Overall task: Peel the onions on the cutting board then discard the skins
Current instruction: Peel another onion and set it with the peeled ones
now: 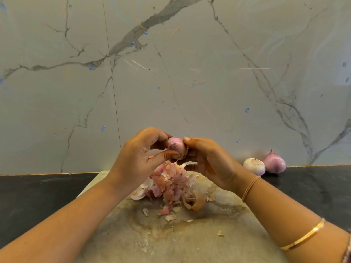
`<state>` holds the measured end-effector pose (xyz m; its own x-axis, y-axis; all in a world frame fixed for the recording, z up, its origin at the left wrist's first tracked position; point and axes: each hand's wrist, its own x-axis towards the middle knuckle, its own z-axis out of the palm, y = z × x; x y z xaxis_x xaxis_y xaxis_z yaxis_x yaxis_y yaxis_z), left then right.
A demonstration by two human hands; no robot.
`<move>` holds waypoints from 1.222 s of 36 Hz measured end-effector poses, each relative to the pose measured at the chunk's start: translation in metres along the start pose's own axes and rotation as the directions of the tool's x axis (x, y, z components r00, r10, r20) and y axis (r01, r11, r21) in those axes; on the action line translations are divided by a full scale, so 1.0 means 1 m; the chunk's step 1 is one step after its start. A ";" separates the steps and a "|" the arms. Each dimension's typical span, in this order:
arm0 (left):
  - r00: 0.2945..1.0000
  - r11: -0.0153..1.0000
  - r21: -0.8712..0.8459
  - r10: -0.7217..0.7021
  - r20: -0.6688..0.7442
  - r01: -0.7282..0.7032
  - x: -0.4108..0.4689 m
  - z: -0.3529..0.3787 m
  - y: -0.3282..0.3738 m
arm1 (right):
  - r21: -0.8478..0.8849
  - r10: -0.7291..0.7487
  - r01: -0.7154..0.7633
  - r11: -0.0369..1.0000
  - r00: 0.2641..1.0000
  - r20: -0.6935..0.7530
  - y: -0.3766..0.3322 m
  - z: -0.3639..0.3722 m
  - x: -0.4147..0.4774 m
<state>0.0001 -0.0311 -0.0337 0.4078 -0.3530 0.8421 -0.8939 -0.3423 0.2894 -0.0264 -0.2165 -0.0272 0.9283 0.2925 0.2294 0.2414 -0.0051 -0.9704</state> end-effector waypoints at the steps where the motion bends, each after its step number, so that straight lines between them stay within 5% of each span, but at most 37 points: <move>1: 1.000 0.999 -0.036 -0.030 0.008 0.030 0.000 0.000 0.001 | 0.007 0.006 -0.006 1.000 1.000 0.001 0.000 0.000 0.000; 21: 0.985 0.985 -0.030 -0.171 -0.014 0.171 0.000 0.001 0.013 | -0.080 0.013 -0.024 0.996 0.991 -0.135 -0.004 0.005 0.002; 27: 0.918 0.861 -0.337 -0.395 0.028 0.380 0.001 0.000 0.017 | -0.068 -0.003 -0.010 0.998 0.980 -0.199 -0.008 -0.002 0.003; 34: 0.851 0.683 -0.557 -0.517 0.088 0.472 0.005 -0.001 0.019 | -0.195 -0.106 0.098 0.976 0.994 -0.032 -0.006 -0.004 0.001; 44: 0.781 0.525 -0.648 -0.598 0.181 0.552 0.004 0.002 0.017 | -0.538 -0.286 0.213 0.815 0.957 -0.054 -0.007 0.003 -0.003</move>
<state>-0.0126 -0.0405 -0.0262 0.8864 -0.2284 0.4026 -0.3649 0.1901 0.9114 -0.0316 -0.2140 -0.0209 0.8345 0.2299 0.5008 0.5469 -0.4564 -0.7018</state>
